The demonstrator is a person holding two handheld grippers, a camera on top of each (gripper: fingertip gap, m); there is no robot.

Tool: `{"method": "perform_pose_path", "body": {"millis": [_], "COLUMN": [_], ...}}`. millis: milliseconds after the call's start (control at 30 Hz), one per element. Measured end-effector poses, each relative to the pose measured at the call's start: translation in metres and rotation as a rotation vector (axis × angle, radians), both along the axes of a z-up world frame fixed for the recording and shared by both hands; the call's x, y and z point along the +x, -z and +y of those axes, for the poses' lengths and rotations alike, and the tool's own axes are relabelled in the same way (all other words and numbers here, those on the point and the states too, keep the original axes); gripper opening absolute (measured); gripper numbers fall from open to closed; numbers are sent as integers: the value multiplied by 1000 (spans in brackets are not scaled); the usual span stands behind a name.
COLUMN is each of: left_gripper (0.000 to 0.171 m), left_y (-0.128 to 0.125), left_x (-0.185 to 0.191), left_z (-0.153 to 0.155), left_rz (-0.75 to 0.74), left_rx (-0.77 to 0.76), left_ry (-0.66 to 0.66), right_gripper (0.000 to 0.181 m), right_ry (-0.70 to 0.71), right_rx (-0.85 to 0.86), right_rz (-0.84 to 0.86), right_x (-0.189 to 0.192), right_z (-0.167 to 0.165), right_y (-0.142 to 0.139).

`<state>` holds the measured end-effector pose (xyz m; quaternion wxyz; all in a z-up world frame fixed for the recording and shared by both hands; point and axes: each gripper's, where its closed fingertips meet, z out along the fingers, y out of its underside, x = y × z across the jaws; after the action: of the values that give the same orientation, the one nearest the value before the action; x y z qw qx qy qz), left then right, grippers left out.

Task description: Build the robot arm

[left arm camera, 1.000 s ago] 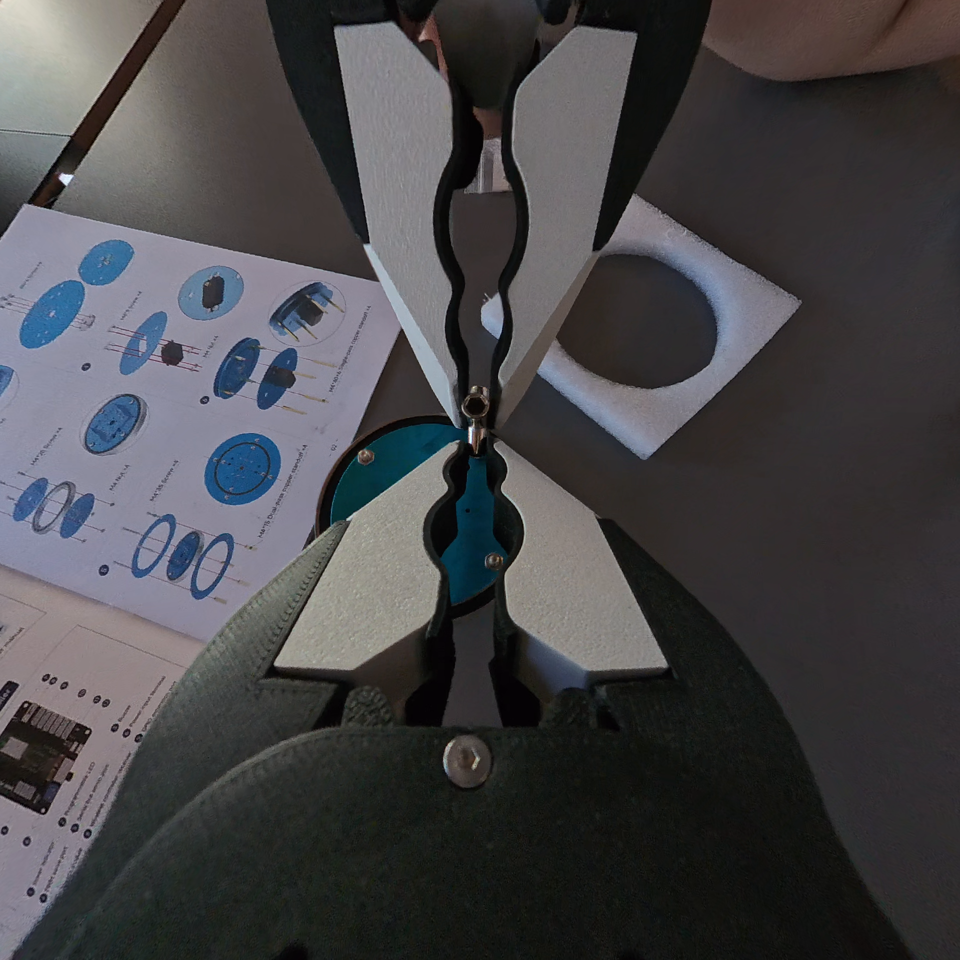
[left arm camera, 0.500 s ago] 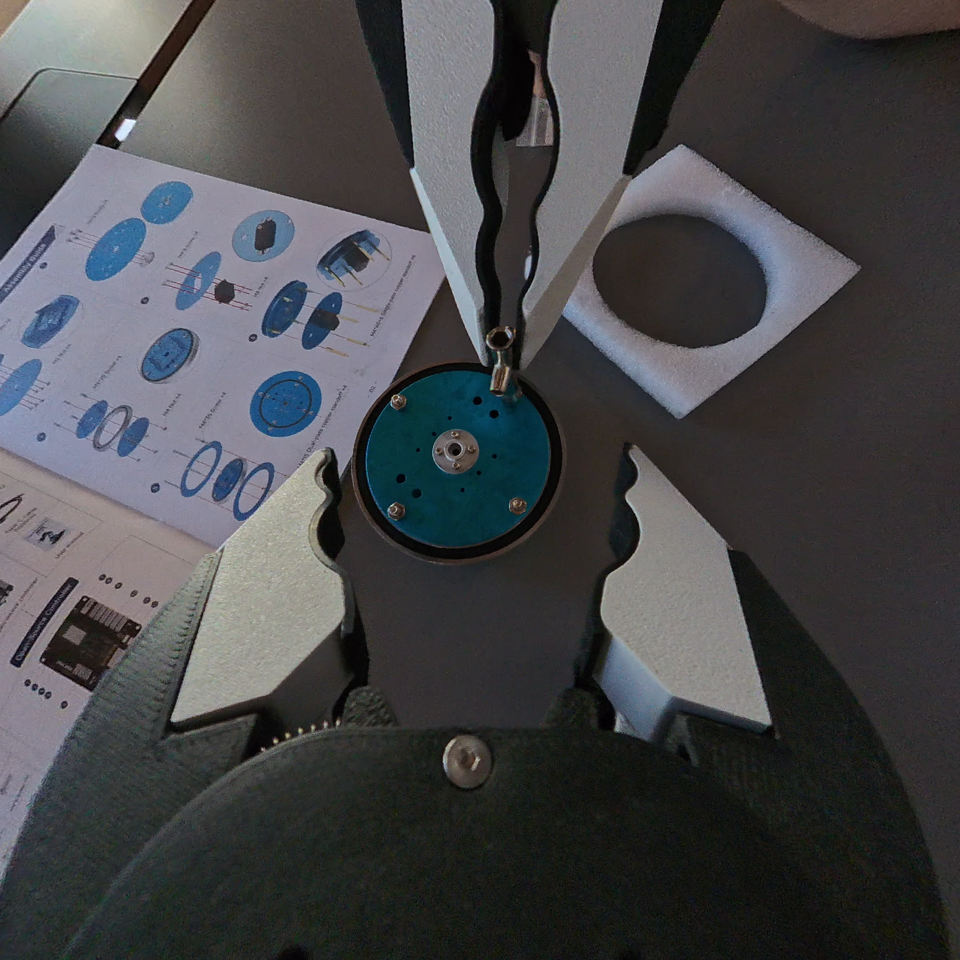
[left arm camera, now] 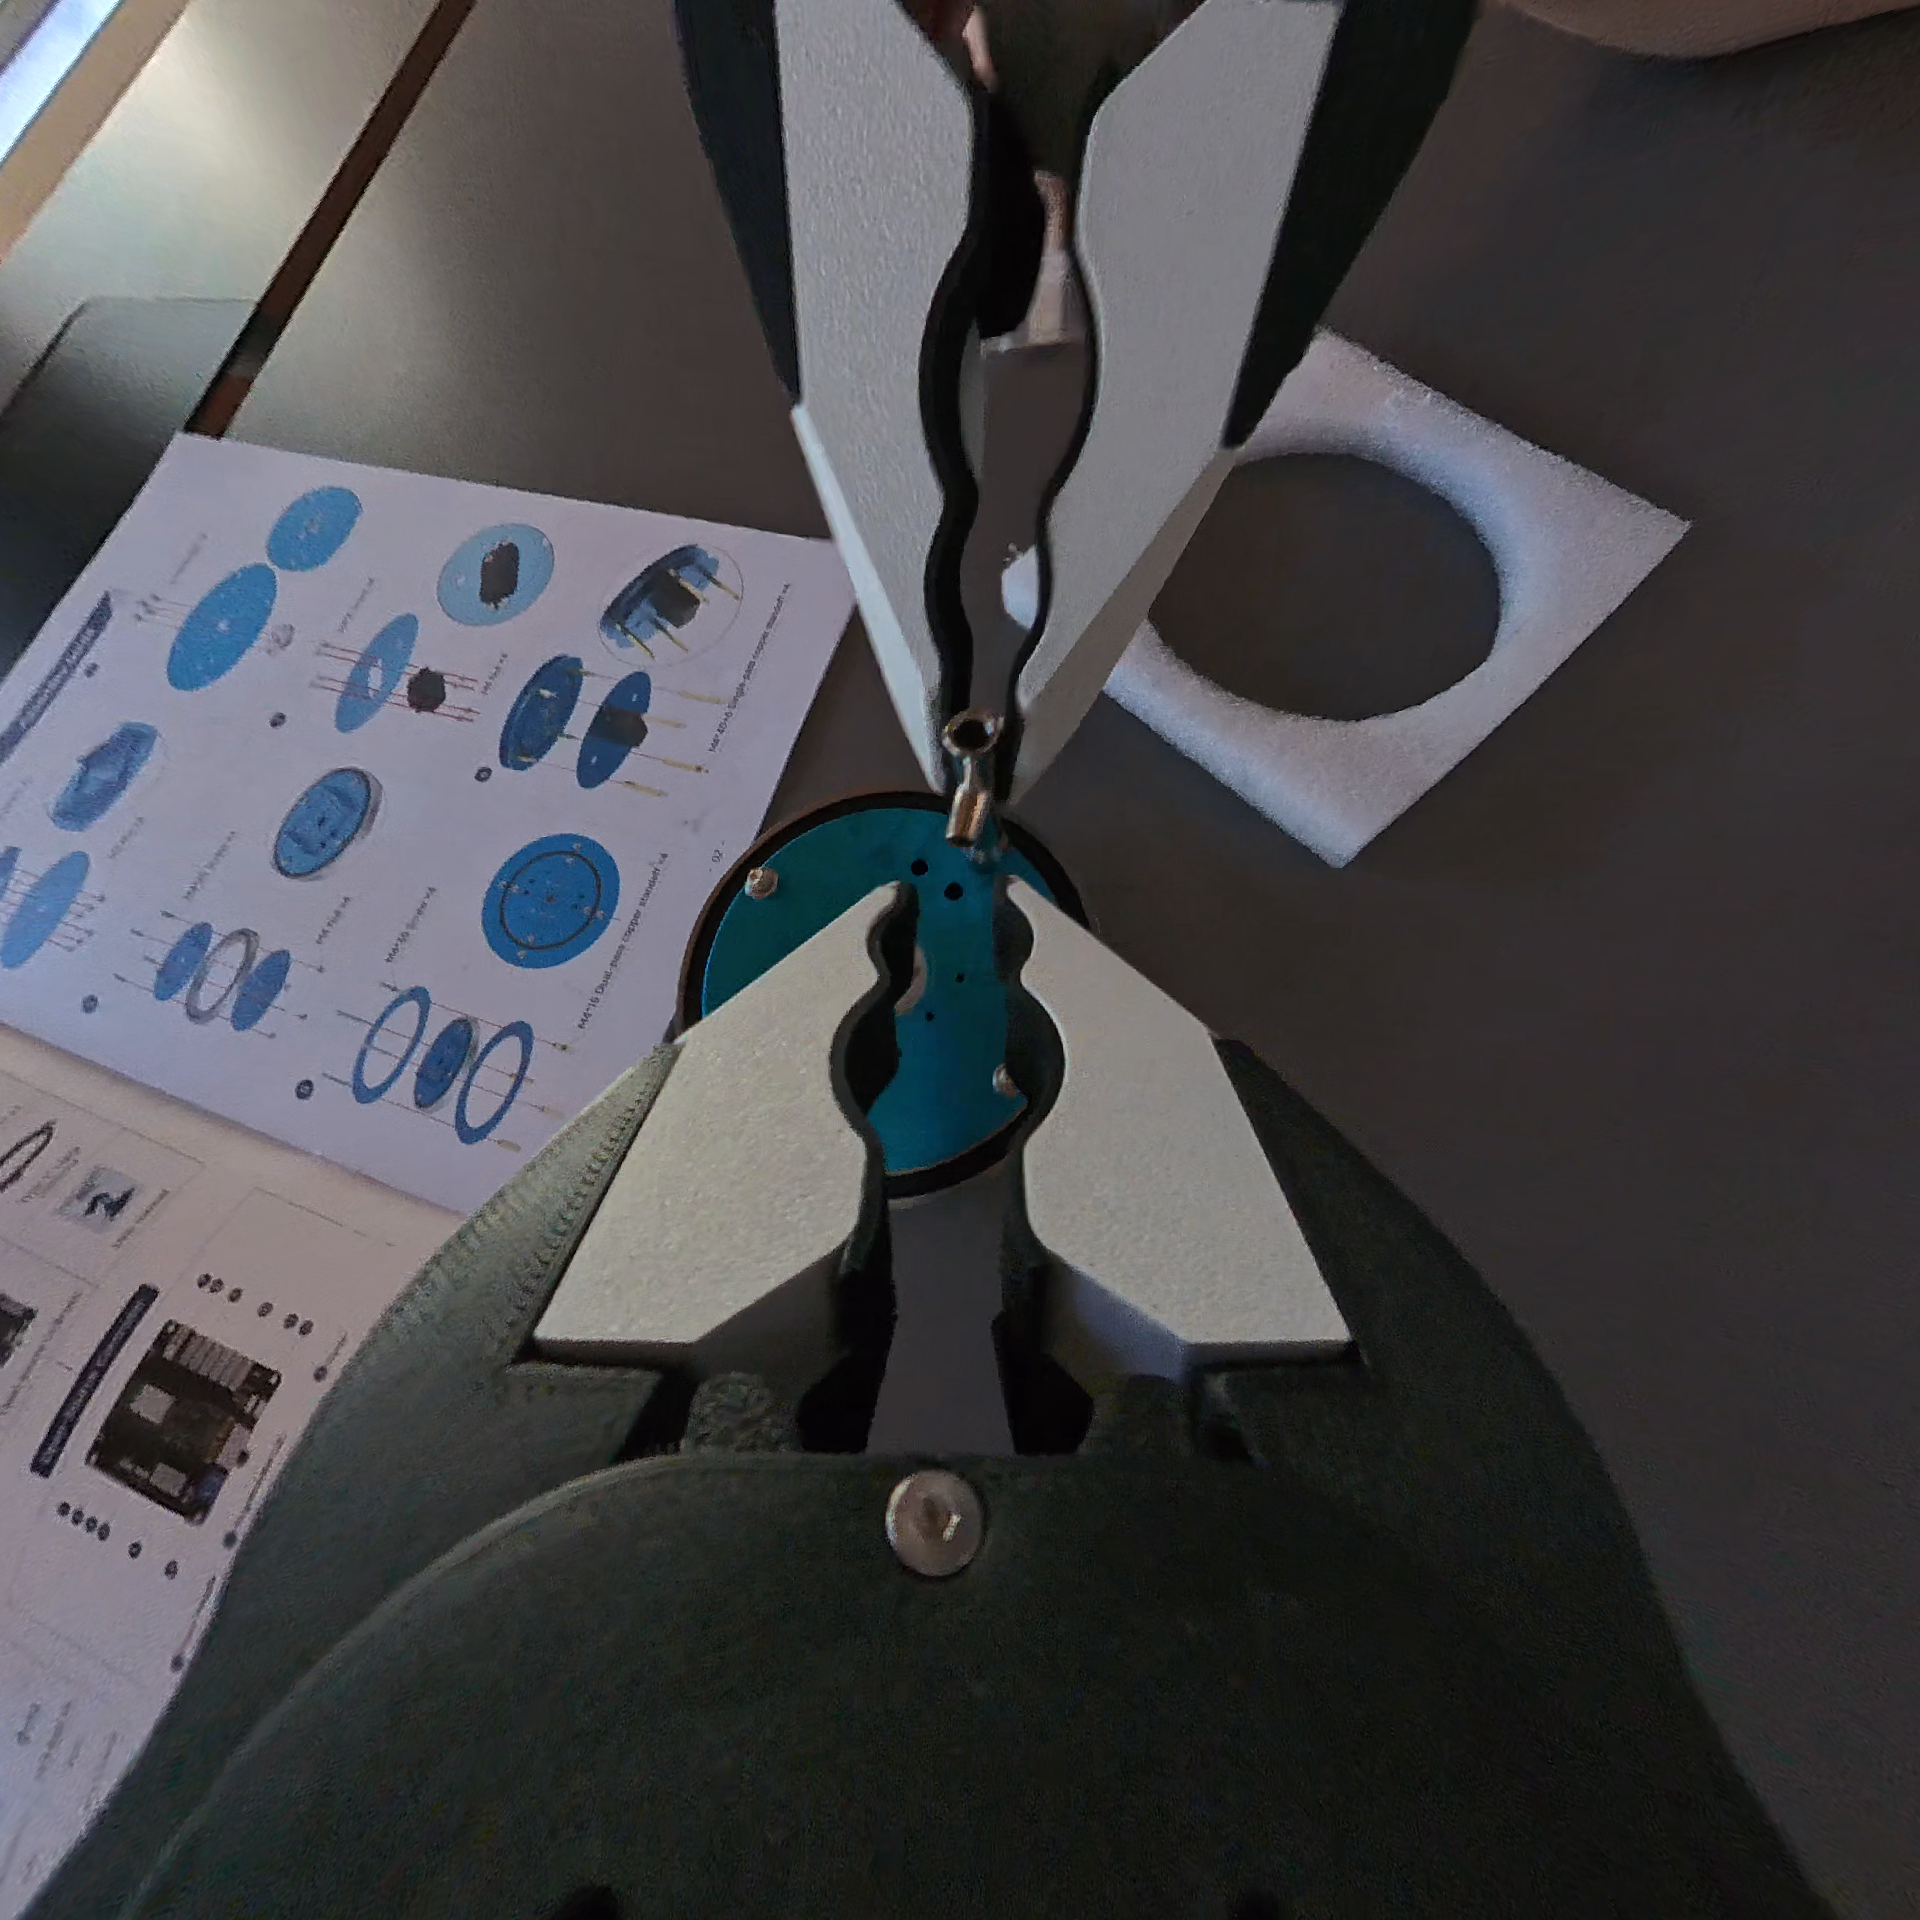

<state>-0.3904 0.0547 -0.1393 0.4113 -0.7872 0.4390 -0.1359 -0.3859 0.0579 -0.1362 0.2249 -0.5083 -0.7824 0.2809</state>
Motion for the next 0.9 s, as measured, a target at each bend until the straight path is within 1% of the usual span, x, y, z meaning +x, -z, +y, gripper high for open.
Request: {"method": "perform_pose_path", "body": {"millis": [33,100,133,167,200,333,433,533,667,900], "left_gripper": [10,9,9,9,11,19,23,24,22,21], "left_y": [-2,-4,-4,-3,-2,-1,-7,-9,-9,-8], "left_x": [3,6,8,7,7,3,3,1,-2,-5], "left_z": [-1,-1,-1,-1,0,2,3,5,10,14], "left_rz": [-8,-17,-19,-18,-18,-17,-47,-50,-42,-44], "left_rx": [8,21,18,14,8,-3,2,12,24,30], "left_ry": [14,20,24,20,14,-12,-23,-34,-62,-85], "right_gripper": [6,7,10,17,22,24,24,23,20,15], "right_ry": [0,-1,1,4,2,7,14,16,12,17], "right_rx": [0,2,5,5,1,-22,-68,-117,-112,-90], "right_rz": [-2,-11,-18,-21,-22,19,54,29,-1,-33], "right_x": [-1,-1,-1,-1,0,4,6,8,10,12], "right_z": [0,0,0,0,0,2,4,3,2,-3], "right_y": [1,4,5,6,5,-6,-13,-9,-3,0]}}
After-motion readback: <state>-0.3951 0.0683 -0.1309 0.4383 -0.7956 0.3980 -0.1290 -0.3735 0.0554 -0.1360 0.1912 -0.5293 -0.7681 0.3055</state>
